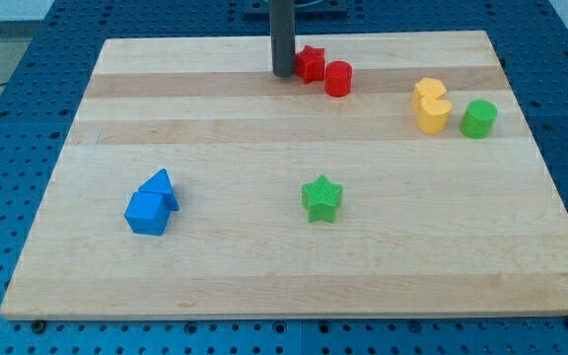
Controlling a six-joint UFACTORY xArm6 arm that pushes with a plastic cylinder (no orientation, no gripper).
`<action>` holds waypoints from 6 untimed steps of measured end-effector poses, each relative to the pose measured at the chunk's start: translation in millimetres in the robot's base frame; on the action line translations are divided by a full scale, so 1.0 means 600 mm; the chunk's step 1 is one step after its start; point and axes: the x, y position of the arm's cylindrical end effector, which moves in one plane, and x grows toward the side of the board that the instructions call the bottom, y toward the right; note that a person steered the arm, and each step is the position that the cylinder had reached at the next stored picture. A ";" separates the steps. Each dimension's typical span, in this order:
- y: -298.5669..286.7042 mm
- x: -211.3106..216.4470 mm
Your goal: Touch the right side of green star
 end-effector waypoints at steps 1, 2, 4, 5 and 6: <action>0.003 -0.016; 0.018 -0.007; 0.172 0.086; 0.103 0.045; 0.075 0.156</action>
